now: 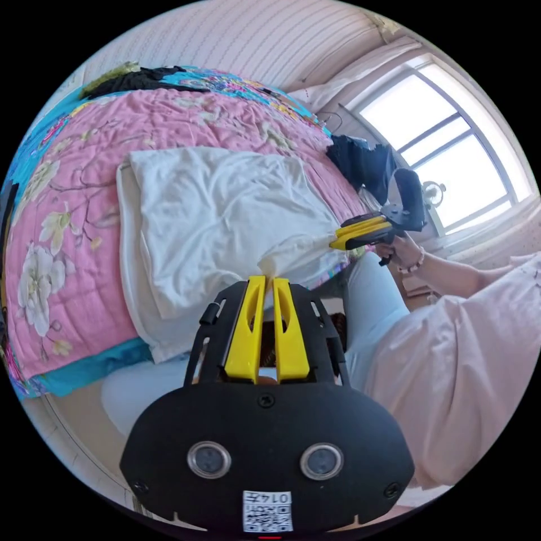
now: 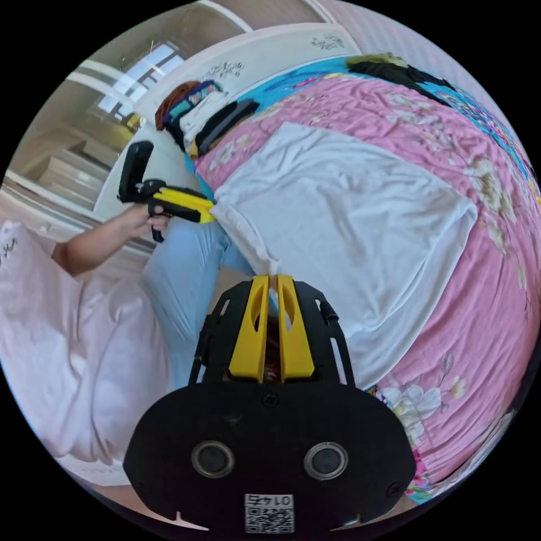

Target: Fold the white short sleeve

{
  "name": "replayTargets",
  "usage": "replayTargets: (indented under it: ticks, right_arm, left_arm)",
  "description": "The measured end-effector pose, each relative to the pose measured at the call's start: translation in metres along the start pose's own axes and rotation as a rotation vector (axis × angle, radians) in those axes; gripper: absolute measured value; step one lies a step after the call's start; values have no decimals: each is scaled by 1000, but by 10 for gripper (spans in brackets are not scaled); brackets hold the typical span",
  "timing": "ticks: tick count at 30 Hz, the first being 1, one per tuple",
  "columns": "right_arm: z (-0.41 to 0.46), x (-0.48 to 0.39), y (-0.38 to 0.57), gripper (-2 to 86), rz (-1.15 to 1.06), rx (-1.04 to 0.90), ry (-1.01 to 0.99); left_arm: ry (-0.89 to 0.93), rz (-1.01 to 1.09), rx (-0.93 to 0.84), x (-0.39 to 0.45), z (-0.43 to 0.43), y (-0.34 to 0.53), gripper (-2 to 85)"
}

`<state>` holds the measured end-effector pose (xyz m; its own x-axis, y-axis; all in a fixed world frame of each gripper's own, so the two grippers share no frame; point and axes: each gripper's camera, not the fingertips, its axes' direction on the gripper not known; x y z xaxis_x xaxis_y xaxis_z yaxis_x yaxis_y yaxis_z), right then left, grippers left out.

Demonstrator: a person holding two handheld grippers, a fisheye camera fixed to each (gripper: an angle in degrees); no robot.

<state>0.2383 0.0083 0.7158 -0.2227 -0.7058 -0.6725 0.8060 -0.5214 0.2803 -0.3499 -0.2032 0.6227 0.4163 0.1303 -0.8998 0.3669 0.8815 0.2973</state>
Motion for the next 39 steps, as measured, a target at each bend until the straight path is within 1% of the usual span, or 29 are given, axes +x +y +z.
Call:
replayTargets:
  ticks: [2,5,9,11,16,18,19,20,21,23,24,25,27,29,33,35,37,39]
  right_arm:
    - [26,-15,12,13,-8,-116,44]
    - [43,-27,19,9,-6,-179,39]
    - [44,-45,3,0,-34,-146,82]
    - [46,-55,-22,-2,-53,-122,151]
    - [48,-64,-102,-4,-75,-96,236]
    - [54,-61,-139,-4,-57,-126,265]
    - [62,-56,-163,-3,-31,-168,288]
    - [69,-52,-186,-3,-27,-191,315]
    - [72,-51,-195,-4,-29,-196,336]
    - [94,-44,-226,-4,-21,-257,444]
    - [103,-40,-231,-4,-17,-287,458]
    - [124,-30,-235,-4,3,-362,455]
    - [125,-25,-233,-4,35,-296,440]
    - [123,-20,-230,-5,68,-276,407]
    - [108,-24,-237,-6,7,-343,380]
    - [85,-27,-244,-6,-9,-272,431]
    - [72,-21,-252,-5,34,-227,466]
    - [70,-11,-260,-4,77,-213,471]
  left_arm:
    - [5,12,-86,15,8,20,-4]
    - [-48,51,-184,39,15,32,-8]
    - [-156,149,-145,76,16,34,-10]
    - [-208,203,-157,93,38,28,-10]
    - [-193,300,-179,123,90,6,-10]
    - [-259,340,-188,130,112,-2,-10]
    - [-316,331,-217,130,128,-8,-10]
    - [-333,314,-252,129,142,-13,-10]
    - [-329,303,-268,128,149,-15,-10]
    - [-318,272,-324,125,171,-17,-10]
    - [-318,276,-317,125,174,-16,-10]
    - [-317,272,-311,126,178,-16,-10]
    - [-309,255,-313,126,181,-16,-10]
    - [-311,277,-300,130,187,-11,-10]
    - [-309,304,-255,137,187,-1,-10]
    - [-309,299,-276,144,185,-1,-10]
    - [-316,305,-258,151,187,-1,-10]
    - [-318,295,-282,154,201,-2,-10]
